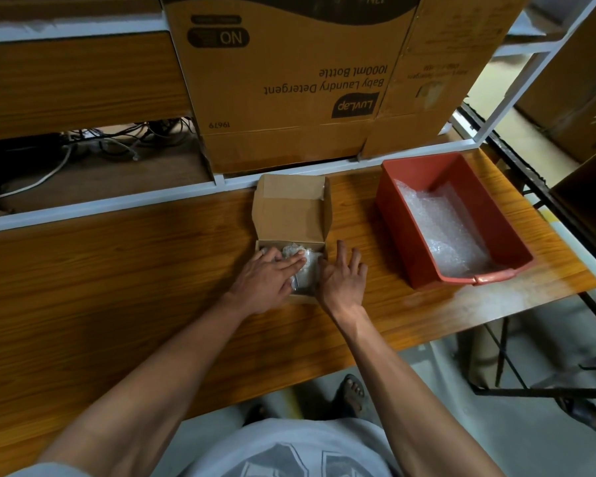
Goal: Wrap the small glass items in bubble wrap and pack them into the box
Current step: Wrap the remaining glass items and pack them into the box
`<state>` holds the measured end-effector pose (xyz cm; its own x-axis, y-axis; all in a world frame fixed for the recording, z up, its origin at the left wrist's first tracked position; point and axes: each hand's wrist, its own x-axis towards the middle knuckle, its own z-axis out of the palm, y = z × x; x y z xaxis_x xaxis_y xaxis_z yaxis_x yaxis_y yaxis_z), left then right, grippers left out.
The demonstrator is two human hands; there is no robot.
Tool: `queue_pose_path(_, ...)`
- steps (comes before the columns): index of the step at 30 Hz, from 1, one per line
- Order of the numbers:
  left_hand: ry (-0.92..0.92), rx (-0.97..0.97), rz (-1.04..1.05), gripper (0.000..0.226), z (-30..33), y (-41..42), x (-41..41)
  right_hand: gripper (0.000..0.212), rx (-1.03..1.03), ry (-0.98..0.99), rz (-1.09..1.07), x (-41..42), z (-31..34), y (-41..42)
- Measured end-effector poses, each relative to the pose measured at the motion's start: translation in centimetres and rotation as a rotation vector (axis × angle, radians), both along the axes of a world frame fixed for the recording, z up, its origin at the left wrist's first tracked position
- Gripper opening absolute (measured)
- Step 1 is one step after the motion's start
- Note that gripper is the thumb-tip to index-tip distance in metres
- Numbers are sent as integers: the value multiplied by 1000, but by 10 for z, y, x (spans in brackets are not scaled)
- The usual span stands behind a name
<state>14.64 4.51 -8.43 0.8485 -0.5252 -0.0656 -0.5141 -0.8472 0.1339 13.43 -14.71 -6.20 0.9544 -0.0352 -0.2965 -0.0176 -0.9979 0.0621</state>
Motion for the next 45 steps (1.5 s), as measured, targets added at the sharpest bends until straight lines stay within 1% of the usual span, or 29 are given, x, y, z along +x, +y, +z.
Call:
queue_pose_path(4,4,-6,-2,63,1,-1,-1,53,-12,73,-22,5,-5,3)
queue_pose_path(7,14,5,-6,64,2,-1,0,53,-11,90,-39,9,-6,6)
queue_pose_path(14,58,-11,-7,65,11,-8,-2,51,12,50,-35,10,-12,-8)
queue_pose_path(17,35,-24,6,67,14,-16,-4,54,17,8,-27,14,-22,-18)
queue_pose_path(21,-22,-35,100,78,13,-31,-3,46,78,-10,-47,16,-27,-27)
queue_pose_path(26,56,-30,220,95,4,-48,3,55,155,23,-44,15,-22,-30)
queue_pose_path(28,73,-45,236,98,1,-50,4,59,192,17,-35,14,-21,-32)
queue_pose_path(31,60,-52,214,97,1,-50,7,66,233,31,-23,16,-22,-33)
queue_pose_path(34,70,-75,194,97,-2,-46,9,72,268,31,88,21,-27,-34)
queue_pose_path(36,97,-90,188,99,-4,-43,11,71,313,53,125,24,-29,-33)
queue_pose_path(39,126,-124,173,99,-8,-37,14,72,292,81,153,25,-27,-30)
queue_pose_path(41,137,-151,157,96,-7,-33,17,73,317,90,161,25,-22,-29)
queue_pose_path(45,208,-145,110,91,-1,-28,24,68,351,48,157,22,-25,-30)
